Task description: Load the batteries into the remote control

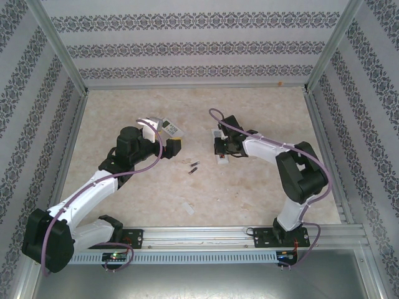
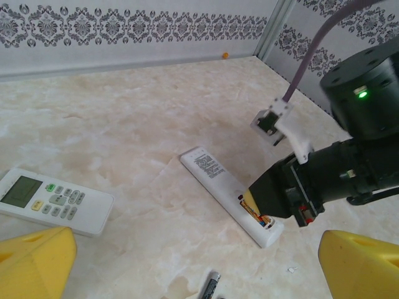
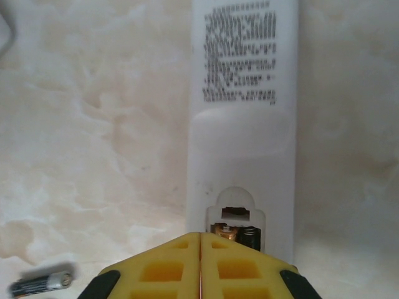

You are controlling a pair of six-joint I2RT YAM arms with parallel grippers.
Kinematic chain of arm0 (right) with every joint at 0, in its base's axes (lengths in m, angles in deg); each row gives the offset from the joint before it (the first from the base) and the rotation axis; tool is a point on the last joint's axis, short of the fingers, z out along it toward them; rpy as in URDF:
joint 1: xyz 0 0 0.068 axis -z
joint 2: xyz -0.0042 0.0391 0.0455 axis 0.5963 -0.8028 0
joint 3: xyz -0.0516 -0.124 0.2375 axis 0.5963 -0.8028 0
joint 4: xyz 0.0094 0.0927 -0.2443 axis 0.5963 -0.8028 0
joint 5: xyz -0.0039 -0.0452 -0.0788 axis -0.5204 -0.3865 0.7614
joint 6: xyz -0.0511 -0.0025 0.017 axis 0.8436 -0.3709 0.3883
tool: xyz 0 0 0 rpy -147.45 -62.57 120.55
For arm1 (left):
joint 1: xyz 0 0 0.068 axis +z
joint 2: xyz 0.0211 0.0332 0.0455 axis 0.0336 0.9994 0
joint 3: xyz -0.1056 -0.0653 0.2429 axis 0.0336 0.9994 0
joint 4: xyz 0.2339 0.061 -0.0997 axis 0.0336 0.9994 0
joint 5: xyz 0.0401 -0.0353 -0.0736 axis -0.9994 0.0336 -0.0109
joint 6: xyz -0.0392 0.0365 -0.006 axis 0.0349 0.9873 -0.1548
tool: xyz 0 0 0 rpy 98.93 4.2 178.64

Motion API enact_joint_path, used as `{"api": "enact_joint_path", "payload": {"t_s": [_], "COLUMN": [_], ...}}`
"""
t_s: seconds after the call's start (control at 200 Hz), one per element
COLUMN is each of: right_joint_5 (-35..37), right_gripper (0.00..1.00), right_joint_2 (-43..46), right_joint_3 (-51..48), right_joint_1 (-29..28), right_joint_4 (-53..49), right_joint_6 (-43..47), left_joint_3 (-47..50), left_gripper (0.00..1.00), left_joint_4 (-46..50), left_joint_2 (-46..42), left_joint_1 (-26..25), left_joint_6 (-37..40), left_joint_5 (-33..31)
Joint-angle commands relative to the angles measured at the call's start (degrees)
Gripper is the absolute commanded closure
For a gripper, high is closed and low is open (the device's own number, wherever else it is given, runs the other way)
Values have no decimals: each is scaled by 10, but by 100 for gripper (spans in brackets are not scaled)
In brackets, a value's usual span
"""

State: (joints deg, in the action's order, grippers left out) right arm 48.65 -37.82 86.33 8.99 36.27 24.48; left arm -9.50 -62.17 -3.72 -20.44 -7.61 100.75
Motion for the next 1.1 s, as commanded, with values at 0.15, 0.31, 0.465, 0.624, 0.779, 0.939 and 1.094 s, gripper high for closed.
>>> {"api": "enact_joint_path", "payload": {"t_s": [0.15, 0.31, 0.465, 0.624, 0.779, 0.939, 1.094], "right_joint_5": [-13, -24, 5, -4, 1, -13, 9], "right_gripper": [93, 92, 92, 92, 92, 92, 89], "right_joint_2": [-16, 28, 30, -12, -34, 7, 61], "right_joint_3": [-7, 5, 1, -9, -22, -12, -12], "right_joint_1": [-5, 2, 9, 9, 7, 8, 21], "right_joint_4": [-14, -14, -14, -7, -8, -17, -15], "right_joint_6": [-23, -32, -31, -31, -34, -39, -38], "left_joint_3": [-7, -8, -4, -2, -2, -5, -4], "left_gripper": [0, 0, 0, 0, 0, 0, 0], "left_joint_4": [-29, -26, -27, -24, -21, -24, -26], "left_joint_2": [3, 1, -2, -8, -10, -5, -5], "left_joint_1": [7, 7, 7, 6, 7, 7, 6], "left_joint_6": [-7, -7, -9, -8, -5, -8, -9], "left_joint_5": [7, 9, 7, 5, 3, 7, 8]}}
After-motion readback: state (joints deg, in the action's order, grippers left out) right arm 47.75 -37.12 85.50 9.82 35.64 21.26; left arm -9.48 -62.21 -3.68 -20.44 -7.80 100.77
